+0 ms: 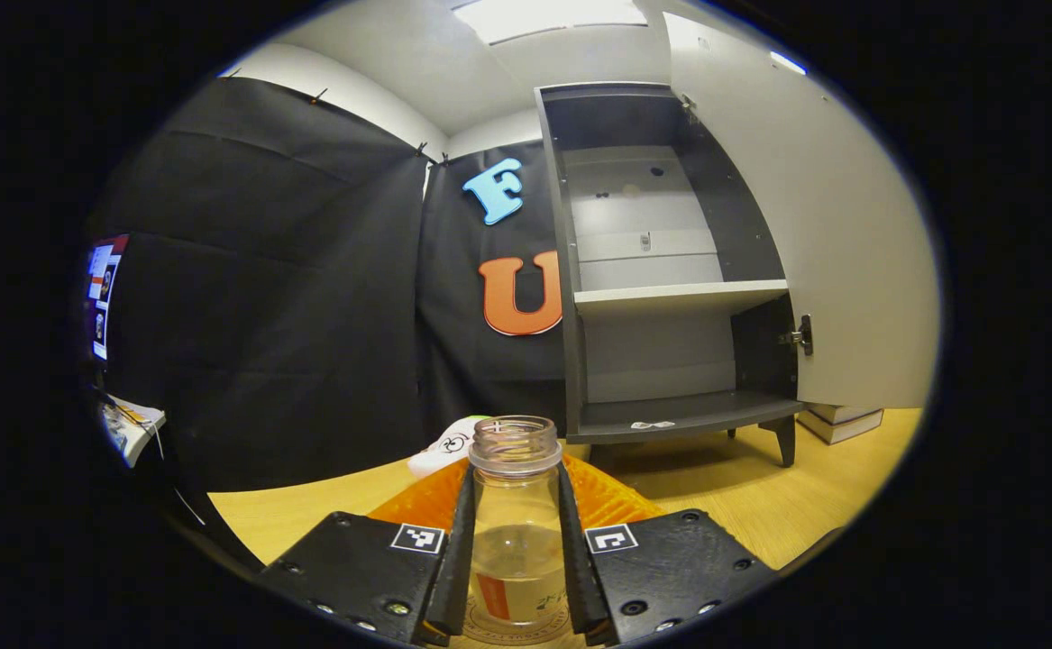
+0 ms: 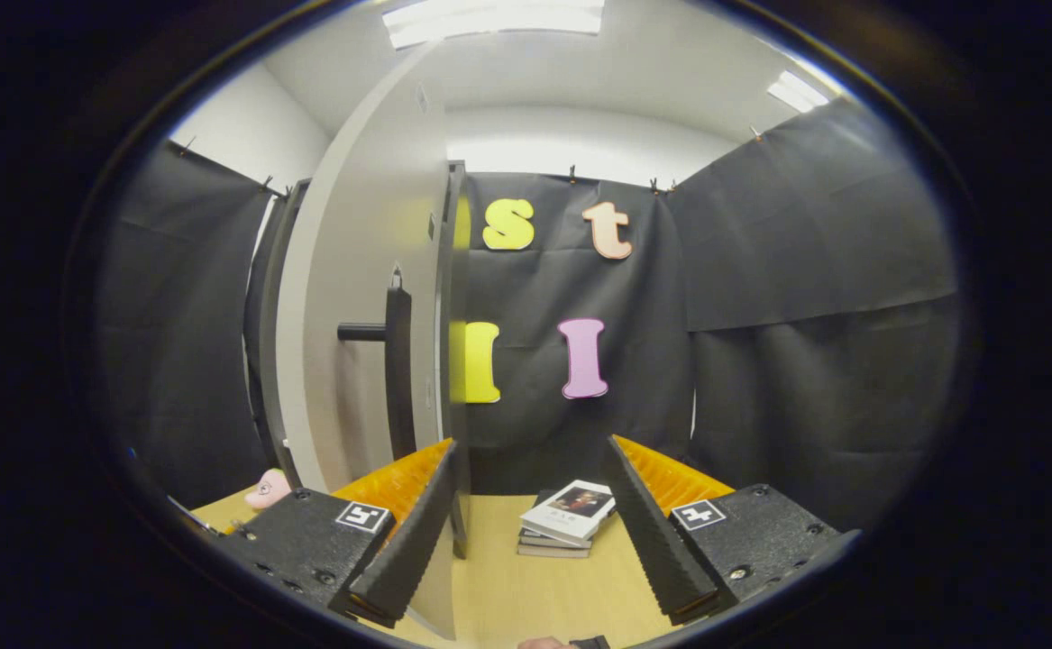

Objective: Open the cabinet door with the right hand, grasp the bottle in the cabinet with the left hand and place it on the coaster, then close the cabinet door with the right hand.

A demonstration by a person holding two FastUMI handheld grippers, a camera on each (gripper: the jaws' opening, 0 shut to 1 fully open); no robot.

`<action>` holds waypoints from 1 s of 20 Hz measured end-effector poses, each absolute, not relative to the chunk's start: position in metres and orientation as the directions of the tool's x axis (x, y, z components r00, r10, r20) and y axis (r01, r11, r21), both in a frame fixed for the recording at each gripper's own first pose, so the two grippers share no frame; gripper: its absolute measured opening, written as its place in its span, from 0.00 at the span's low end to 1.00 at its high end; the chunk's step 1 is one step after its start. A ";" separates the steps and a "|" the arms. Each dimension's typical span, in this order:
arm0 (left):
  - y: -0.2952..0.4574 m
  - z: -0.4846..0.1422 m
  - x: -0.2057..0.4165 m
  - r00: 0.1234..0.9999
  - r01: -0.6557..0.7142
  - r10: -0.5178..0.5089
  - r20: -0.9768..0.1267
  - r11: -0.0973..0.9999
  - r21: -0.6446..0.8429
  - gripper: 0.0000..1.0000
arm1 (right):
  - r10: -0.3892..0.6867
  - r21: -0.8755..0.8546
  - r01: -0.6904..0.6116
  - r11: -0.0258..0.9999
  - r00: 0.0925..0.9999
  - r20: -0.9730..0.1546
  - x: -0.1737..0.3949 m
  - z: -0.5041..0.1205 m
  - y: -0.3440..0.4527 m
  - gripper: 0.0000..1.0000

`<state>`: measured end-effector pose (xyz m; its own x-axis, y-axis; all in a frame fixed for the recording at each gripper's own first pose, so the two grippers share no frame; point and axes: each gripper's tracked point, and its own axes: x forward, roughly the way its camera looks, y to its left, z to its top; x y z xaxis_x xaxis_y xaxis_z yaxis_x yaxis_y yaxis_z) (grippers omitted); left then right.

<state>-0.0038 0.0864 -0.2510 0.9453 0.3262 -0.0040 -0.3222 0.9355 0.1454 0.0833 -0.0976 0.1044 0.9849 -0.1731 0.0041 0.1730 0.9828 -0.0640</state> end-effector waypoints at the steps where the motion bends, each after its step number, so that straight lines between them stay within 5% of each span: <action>1: 0.087 -0.252 -0.003 0.945 -0.322 0.326 -0.007 0.936 0.139 0.45 | -0.175 -0.063 0.174 0.983 0.985 0.000 0.084 0.104 -0.098 0.99; 3: 0.089 -0.254 -0.003 0.944 -0.325 0.330 -0.021 0.938 0.123 0.49 | -0.181 -0.066 0.181 0.981 0.983 0.001 0.083 0.104 -0.098 0.98; 6: 0.088 -0.260 -0.004 0.945 -0.315 0.323 -0.050 0.942 0.117 0.75 | -0.184 -0.071 0.184 0.980 0.983 0.009 0.083 0.105 -0.098 0.98; 8: 0.092 -0.258 -0.010 0.941 -0.325 0.333 -0.063 0.939 0.114 0.80 | -0.182 -0.065 0.182 0.981 0.983 0.009 0.083 0.104 -0.097 0.99; 10: 0.096 -0.248 -0.017 0.936 -0.340 0.346 -0.062 0.936 0.091 1.00 | -0.184 -0.066 0.185 0.981 0.983 0.018 0.082 0.105 -0.098 0.98; 20: 0.083 -0.148 -0.006 0.961 -0.257 0.263 -0.090 0.964 0.069 0.96 | -0.217 -0.118 0.216 0.969 0.976 -0.001 0.081 0.104 -0.098 0.98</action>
